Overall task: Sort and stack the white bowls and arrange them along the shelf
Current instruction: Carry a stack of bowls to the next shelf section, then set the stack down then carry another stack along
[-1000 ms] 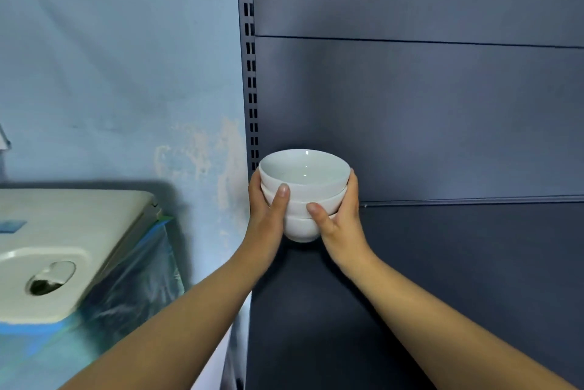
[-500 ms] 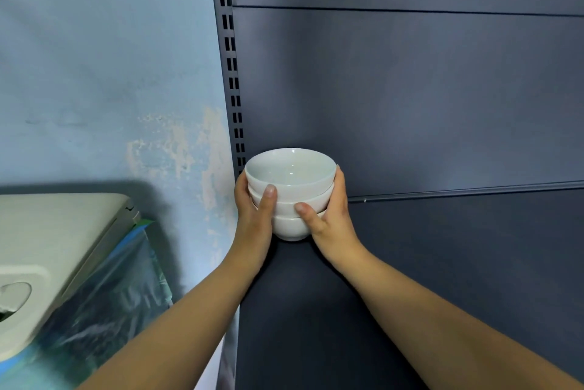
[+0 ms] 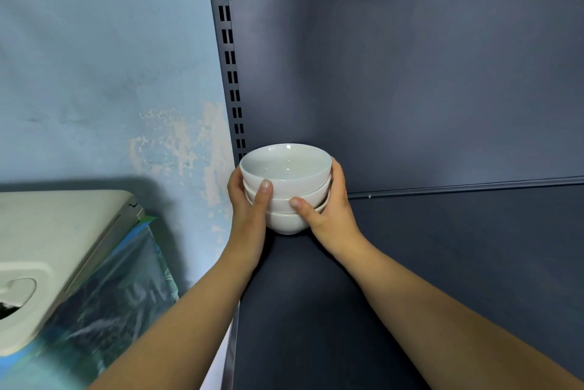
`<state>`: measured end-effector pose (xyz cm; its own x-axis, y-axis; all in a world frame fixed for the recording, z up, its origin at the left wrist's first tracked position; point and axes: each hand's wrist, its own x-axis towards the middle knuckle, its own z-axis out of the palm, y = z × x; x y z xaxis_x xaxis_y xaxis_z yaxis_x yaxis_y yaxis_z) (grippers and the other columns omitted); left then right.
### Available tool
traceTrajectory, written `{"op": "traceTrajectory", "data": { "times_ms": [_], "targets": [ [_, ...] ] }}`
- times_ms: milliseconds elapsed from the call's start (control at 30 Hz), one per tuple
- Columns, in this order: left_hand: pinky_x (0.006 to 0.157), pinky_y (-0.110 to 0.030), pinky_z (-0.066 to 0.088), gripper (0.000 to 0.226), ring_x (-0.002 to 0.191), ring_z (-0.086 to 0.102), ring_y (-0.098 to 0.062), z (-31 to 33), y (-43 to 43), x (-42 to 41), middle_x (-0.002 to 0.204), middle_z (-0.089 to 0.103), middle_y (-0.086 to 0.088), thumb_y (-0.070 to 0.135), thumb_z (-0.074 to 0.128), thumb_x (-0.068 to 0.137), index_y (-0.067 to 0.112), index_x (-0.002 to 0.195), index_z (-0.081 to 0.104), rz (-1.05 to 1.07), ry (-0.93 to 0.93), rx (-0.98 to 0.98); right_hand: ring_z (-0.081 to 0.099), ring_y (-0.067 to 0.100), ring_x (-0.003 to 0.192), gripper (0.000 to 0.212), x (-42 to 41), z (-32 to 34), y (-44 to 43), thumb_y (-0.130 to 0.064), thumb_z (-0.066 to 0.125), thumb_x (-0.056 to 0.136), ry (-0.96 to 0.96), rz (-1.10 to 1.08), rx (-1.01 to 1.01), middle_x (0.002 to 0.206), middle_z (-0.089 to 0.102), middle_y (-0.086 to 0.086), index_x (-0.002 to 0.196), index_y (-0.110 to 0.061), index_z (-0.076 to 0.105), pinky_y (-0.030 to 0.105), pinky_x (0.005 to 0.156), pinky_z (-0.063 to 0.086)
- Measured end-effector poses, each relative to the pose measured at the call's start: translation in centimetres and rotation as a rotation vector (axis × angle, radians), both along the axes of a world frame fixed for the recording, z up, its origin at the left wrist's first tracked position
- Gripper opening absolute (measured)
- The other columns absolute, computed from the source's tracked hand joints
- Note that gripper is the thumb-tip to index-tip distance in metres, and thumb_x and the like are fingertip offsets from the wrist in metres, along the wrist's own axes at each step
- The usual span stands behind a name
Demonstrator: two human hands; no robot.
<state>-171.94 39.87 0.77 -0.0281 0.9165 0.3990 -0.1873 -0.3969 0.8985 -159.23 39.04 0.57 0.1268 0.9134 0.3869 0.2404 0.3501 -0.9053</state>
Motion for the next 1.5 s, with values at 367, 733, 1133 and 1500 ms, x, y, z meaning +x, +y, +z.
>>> {"op": "traceTrajectory", "data": {
  "times_ms": [367, 733, 1133, 1500],
  "targets": [
    [0.086, -0.012, 0.044, 0.076, 0.099, 0.053, 0.017, 0.1, -0.1, 0.2, 0.119, 0.047, 0.023, 0.061, 0.05, 0.062, 0.032, 0.128, 0.026, 0.001, 0.034, -0.002, 0.035, 0.016, 0.133, 0.108, 0.2, -0.1, 0.2, -0.06, 0.066, 0.056, -0.007, 0.056, -0.015, 0.146, 0.034, -0.002, 0.144, -0.025, 0.015, 0.043, 0.108, 0.036],
    [0.103, -0.032, 0.041, 0.063, 0.119, 0.047, -0.003, 0.7, -1.8, 0.4, 0.127, 0.045, 0.02, 0.055, 0.053, 0.083, 0.035, 0.135, 0.023, 0.009, 0.089, -0.096, 0.031, 0.014, 0.135, 0.1, 0.5, 0.3, -0.7, -0.053, 0.069, 0.067, -0.04, 0.038, -0.034, 0.149, 0.028, -0.004, 0.146, -0.027, 0.014, 0.034, 0.111, 0.031],
    [0.109, -0.041, 0.034, 0.041, 0.119, 0.045, -0.01, 2.6, -13.1, -2.9, 0.131, 0.049, 0.002, 0.02, 0.047, 0.096, 0.015, 0.136, 0.043, 0.026, 0.366, -0.245, 0.047, 0.008, 0.107, 0.026, 2.2, 1.9, -14.6, -0.017, 0.053, 0.092, -0.271, -0.324, 0.026, 0.125, 0.057, 0.004, 0.114, -0.007, 0.062, -0.004, 0.079, 0.026],
    [0.082, -0.001, 0.034, 0.03, 0.089, 0.057, 0.006, -3.1, -31.5, -1.2, 0.092, 0.067, 0.014, 0.03, 0.05, 0.084, 0.011, 0.092, 0.072, -0.404, 0.692, 0.471, 0.051, 0.016, 0.088, 0.033, 4.3, -5.4, -43.0, -0.023, 0.047, 0.084, -0.754, -0.744, 0.037, 0.083, 0.071, 0.012, 0.085, 0.001, 0.07, 0.018, 0.078, 0.038]
  ]
}}
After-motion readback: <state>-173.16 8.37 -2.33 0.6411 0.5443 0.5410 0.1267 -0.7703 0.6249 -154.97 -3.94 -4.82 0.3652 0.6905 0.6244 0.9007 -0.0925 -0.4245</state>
